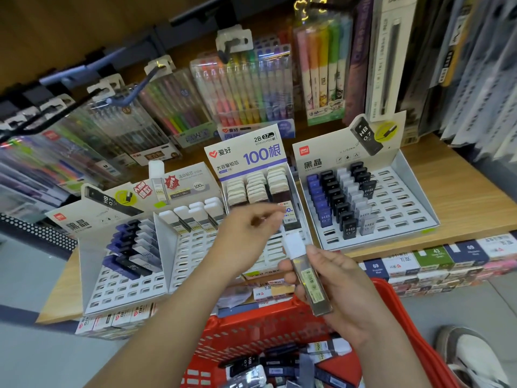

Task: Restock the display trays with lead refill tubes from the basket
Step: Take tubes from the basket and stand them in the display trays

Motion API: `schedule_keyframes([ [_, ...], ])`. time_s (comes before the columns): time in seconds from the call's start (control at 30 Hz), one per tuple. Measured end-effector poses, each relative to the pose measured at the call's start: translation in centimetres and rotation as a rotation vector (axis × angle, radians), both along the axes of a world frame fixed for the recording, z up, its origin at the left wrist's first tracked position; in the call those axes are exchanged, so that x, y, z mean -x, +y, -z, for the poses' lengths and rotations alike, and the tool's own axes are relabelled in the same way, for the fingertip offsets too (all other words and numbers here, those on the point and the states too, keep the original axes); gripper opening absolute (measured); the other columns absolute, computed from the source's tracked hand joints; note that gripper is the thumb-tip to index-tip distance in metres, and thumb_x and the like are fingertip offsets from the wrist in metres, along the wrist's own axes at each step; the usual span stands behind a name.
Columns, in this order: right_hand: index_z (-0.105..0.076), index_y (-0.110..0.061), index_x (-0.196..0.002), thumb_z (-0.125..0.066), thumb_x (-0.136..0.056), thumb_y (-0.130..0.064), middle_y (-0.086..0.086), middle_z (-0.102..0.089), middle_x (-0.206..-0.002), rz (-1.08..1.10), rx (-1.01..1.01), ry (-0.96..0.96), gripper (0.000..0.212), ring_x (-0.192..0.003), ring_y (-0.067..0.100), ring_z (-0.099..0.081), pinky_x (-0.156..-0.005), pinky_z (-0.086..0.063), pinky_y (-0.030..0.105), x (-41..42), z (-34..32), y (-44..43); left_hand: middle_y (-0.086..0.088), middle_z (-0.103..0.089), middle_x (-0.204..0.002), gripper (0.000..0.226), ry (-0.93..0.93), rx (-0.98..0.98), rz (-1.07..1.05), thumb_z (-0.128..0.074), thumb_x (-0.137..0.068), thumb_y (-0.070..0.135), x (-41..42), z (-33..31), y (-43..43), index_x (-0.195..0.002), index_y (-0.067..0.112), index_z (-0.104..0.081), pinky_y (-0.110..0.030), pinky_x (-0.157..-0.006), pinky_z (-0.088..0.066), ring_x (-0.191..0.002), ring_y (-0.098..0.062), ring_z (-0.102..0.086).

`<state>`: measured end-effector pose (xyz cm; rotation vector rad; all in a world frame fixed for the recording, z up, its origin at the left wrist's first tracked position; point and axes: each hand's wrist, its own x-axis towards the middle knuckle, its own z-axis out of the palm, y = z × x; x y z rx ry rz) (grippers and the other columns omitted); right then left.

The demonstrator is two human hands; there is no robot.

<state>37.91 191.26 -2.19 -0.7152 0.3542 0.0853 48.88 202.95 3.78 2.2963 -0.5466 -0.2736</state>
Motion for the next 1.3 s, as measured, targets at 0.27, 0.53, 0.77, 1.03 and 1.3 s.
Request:
schedule_keyframes([
  [0.27,-0.075,-0.007,-0.086,-0.063,-0.083,-0.037,0.016,-0.064,-0.060,-0.122,0.238,0.018,0.031,-0.042,0.017,-0.055,-0.038,-0.041,0.022,-0.2,-1.9,1.5,-0.033,-0.063,-0.095,0.028,0.431,0.305,-0.017,-0.076,-0.071,0.034,4.5,-0.9,3.7,-0.098,0.026,-0.075,-0.052,-0.083,-0.055,-0.082,-0.030,-0.063],
  [0.53,-0.066,-0.006,-0.083,-0.069,-0.084,-0.023,0.009,-0.070,-0.076,-0.057,0.238,0.047,0.017,-0.061,0.021,-0.064,-0.057,-0.056,0.027,-2.0,-2.4,5.8,-0.016,-0.071,-0.081,0.012,0.453,0.313,-0.279,-0.068,-0.082,0.000,3.1,-1.7,9.9,-0.088,0.010,-0.071,-0.024,-0.061,-0.057,-0.068,-0.024,-0.070],
  [0.77,-0.068,-0.024,-0.102,-0.056,-0.097,-0.019,-0.004,-0.066,-0.093,-0.004,1.059,-0.002,0.014,-0.086,0.012,-0.062,-0.074,-0.050,0.022,-4.0,-0.6,7.7,-0.007,-0.068,-0.079,0.021,0.070,0.273,-0.423,-0.064,-0.087,-0.001,-1.0,-2.8,13.6,-0.091,0.019,-0.068,-0.019,-0.059,-0.052,-0.069,-0.021,-0.068],
  [1.03,-0.055,-0.023,-0.138,-0.052,-0.096,-0.014,0.003,-0.039,-0.145,-0.164,1.745,-0.247,0.043,-0.135,0.021,-0.034,-0.106,-0.042,0.035,-5.3,1.3,10.1,-0.006,-0.068,-0.090,0.020,-0.304,-0.079,-0.379,-0.061,-0.092,0.013,-5.8,-1.3,15.9,-0.109,0.020,-0.070,-0.022,-0.071,-0.041,-0.077,-0.017,-0.056],
  [1.3,-0.073,-0.020,-0.109,-0.082,-0.065,-0.010,0.005,-0.061,-0.131,-0.232,2.001,-0.431,0.045,-0.131,0.031,-0.051,-0.093,-0.054,0.043,-5.9,3.4,11.2,-0.002,-0.070,-0.112,0.024,-0.417,-0.197,-0.213,-0.060,-0.092,0.012,-7.2,0.3,14.7,-0.114,0.016,-0.070,-0.016,-0.088,-0.037,-0.105,-0.019,-0.061],
])
